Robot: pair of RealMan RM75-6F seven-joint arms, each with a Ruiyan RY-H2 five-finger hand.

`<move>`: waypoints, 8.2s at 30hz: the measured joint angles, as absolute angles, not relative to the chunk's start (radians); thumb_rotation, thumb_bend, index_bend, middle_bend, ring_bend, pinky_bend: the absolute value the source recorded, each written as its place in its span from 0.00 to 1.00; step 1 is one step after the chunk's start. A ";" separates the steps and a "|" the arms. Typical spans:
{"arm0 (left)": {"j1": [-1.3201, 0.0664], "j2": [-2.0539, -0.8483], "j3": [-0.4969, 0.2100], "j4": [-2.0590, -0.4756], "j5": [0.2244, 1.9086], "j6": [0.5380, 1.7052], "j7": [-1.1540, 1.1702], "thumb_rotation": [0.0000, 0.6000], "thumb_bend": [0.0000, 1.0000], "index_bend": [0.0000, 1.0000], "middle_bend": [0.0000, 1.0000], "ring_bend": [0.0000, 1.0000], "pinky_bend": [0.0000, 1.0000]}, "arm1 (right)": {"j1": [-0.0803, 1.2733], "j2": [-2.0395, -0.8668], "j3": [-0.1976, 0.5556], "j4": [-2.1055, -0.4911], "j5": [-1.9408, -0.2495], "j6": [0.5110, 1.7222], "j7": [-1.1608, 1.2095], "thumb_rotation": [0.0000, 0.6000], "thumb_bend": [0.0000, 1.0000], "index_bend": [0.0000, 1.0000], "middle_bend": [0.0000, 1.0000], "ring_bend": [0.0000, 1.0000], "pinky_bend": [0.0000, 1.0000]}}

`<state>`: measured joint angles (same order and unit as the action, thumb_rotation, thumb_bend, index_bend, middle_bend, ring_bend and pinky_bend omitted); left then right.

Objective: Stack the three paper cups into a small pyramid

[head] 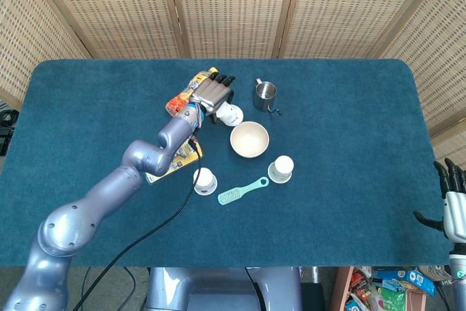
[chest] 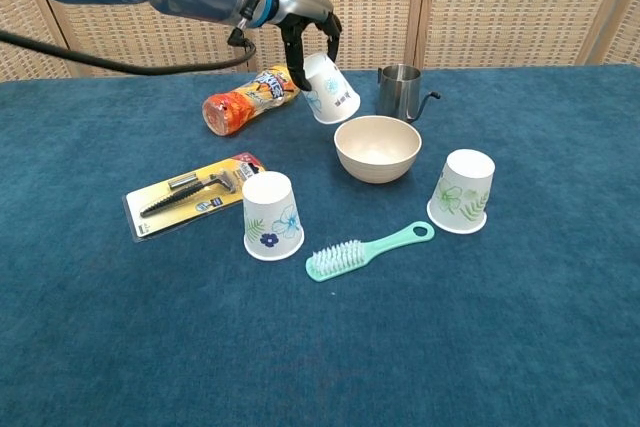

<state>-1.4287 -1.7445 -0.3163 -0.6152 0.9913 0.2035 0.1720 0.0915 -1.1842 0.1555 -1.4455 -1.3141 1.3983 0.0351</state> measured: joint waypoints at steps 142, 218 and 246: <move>-1.201 -1.209 0.122 -1.942 0.640 1.128 0.609 1.00 0.27 0.15 0.00 0.00 0.00 | 0.061 -1.133 0.119 -1.599 -1.494 1.552 0.072 1.00 0.10 0.00 0.00 0.00 0.00; -0.216 -1.308 0.054 -1.619 1.536 1.607 0.254 1.00 0.27 0.10 0.00 0.00 0.00 | 0.616 -1.576 0.280 -1.453 -1.035 0.997 -0.457 1.00 0.10 0.32 0.05 0.00 0.00; -0.196 -1.299 0.001 -1.612 1.528 1.548 0.231 1.00 0.27 0.10 0.00 0.00 0.00 | 0.675 -1.628 0.272 -1.439 -1.005 1.031 -0.477 1.00 0.10 0.50 0.11 0.00 0.00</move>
<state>-0.1957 -1.2992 0.0011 -1.6119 1.5277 1.5477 0.2312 0.6750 -1.6282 0.2724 -1.4393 -1.0045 1.0306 -0.4773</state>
